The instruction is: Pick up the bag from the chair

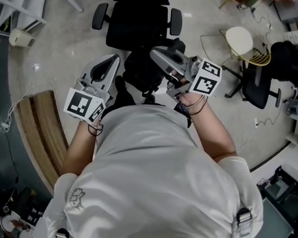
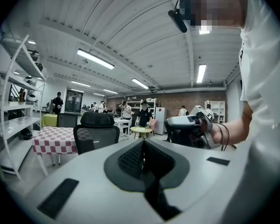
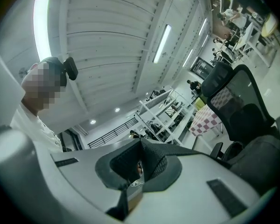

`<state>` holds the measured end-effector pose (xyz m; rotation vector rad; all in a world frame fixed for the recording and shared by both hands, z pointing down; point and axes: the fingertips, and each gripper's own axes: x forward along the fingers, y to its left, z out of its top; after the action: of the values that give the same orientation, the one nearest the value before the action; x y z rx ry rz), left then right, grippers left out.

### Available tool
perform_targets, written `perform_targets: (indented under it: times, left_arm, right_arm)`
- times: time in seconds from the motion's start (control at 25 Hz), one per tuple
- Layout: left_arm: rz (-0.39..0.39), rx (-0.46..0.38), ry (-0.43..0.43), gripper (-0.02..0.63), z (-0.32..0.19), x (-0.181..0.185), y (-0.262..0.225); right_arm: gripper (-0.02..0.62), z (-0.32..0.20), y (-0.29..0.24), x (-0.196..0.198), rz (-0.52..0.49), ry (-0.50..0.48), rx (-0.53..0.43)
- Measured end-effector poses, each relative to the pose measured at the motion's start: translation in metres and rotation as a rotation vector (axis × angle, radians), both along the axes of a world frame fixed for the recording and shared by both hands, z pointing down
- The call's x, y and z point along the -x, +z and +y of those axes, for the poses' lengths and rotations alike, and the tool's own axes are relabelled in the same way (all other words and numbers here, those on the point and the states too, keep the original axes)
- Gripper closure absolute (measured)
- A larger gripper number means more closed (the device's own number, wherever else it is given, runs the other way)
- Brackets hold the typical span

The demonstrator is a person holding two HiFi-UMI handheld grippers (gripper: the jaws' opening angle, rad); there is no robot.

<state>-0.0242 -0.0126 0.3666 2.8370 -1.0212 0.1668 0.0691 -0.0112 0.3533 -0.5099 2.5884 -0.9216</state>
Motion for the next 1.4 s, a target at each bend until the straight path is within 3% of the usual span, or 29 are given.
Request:
perform_targets:
  times: [0.28,0.68,1.0,1.2,1.4]
  left_arm:
    - [-0.010,0.011,-0.017,0.595,0.064,-0.025,-0.003]
    - [-0.021,-0.034,0.047,0.595,0.097,-0.004,-0.012]
    - [-0.026,-0.057,0.121,0.595,0.144,0.060,-0.026]
    - [-0.036,-0.060,0.148,0.595,0.175,0.111,-0.023]
    - [-0.031,-0.064,0.161,0.595,0.205,0.161,-0.019]
  right_arm:
    - [0.563,0.061,-0.003,-0.027,0.001,-0.013,0.015]
    - [0.563,0.108,-0.003,-0.015,0.012,0.064,0.016]
    - [0.563,0.150,-0.018,0.031,0.023,0.162,-0.007]
    - [0.563,0.176,-0.024,0.073,0.041,0.197,-0.051]
    - [0.563,0.207,-0.017,0.119,0.019,0.228,-0.037]
